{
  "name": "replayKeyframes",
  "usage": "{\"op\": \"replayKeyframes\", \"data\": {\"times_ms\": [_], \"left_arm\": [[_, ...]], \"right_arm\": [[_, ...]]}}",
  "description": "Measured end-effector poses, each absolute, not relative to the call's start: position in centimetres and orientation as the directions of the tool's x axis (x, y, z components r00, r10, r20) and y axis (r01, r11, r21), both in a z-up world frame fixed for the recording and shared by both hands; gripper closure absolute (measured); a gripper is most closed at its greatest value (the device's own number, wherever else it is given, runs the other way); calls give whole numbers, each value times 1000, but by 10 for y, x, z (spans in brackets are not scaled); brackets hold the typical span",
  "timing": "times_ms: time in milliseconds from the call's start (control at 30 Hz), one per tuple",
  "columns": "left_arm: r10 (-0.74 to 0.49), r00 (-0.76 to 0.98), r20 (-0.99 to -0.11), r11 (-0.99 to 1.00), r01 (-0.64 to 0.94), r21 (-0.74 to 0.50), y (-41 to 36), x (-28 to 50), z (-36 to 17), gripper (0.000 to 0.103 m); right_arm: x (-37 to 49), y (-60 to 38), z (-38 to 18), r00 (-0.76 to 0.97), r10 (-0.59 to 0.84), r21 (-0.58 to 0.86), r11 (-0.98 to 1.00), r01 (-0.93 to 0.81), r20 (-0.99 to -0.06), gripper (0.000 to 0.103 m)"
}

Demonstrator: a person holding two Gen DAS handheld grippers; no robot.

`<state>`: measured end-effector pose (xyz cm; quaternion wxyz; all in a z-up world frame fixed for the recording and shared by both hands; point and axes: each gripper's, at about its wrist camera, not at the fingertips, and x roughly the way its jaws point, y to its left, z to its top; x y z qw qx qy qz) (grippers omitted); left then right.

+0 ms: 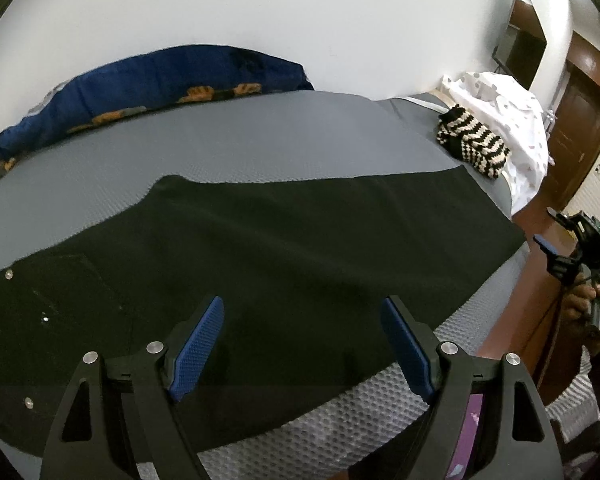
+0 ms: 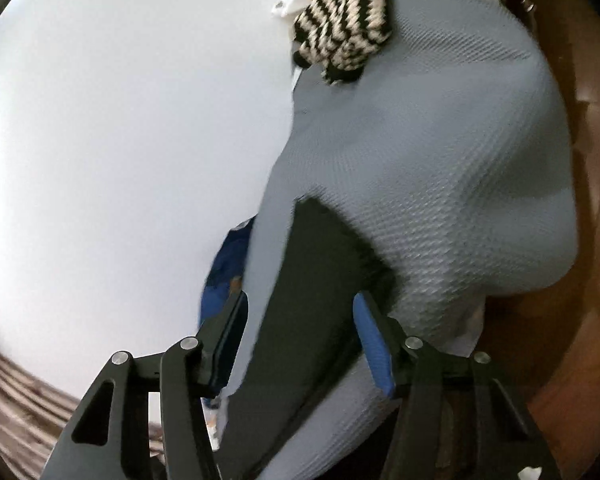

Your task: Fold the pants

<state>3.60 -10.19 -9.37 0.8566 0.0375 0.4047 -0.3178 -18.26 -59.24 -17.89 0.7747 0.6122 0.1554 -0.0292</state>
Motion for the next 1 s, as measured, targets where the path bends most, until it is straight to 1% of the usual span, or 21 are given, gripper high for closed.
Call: {"op": "replayKeyframes", "data": {"times_ms": [67, 133, 233, 300, 400, 467, 533, 567, 633, 700, 900, 1000], "left_arm": [[-513, 468, -719, 793, 579, -190, -105, 35, -93, 22], [-511, 471, -719, 789, 588, -177, -107, 32, -92, 22], [-504, 481, -717, 784, 604, -146, -109, 26, -90, 22], [-497, 484, -721, 783, 609, -131, -111, 26, -90, 22], [-496, 479, -724, 783, 606, -136, -111, 26, -91, 22], [-501, 472, -725, 784, 602, -149, -111, 28, -92, 22], [-500, 462, -733, 785, 599, -157, -112, 29, -94, 22], [-498, 459, -736, 785, 599, -158, -112, 29, -95, 22], [-495, 456, -740, 785, 599, -156, -113, 29, -96, 22], [-488, 458, -743, 787, 599, -148, -113, 30, -96, 22], [-482, 454, -749, 793, 589, -153, -111, 33, -99, 22], [-485, 449, -751, 795, 584, -164, -110, 35, -101, 22]], "right_arm": [[-176, -592, -181, 944, 167, 940, 239, 242, -285, 50], [-171, -591, -184, 934, 172, 931, 249, 268, -315, 50], [-165, -593, -192, 932, 182, 934, 231, 271, -315, 50], [-161, -595, -197, 921, 182, 926, 231, 300, -344, 50], [-160, -595, -205, 918, 188, 928, 209, 309, -348, 52], [-158, -593, -205, 917, 195, 927, 215, 307, -349, 58], [-155, -591, -203, 912, 198, 921, 234, 312, -359, 70], [-152, -589, -202, 905, 192, 910, 258, 326, -379, 74], [-146, -588, -204, 889, 189, 891, 277, 359, -417, 95], [-146, -588, -207, 875, 176, 874, 285, 394, -452, 98], [-162, -580, -198, 877, 126, 853, 330, 404, -464, 100], [-166, -583, -203, 860, 121, 840, 319, 439, -496, 101]]}}
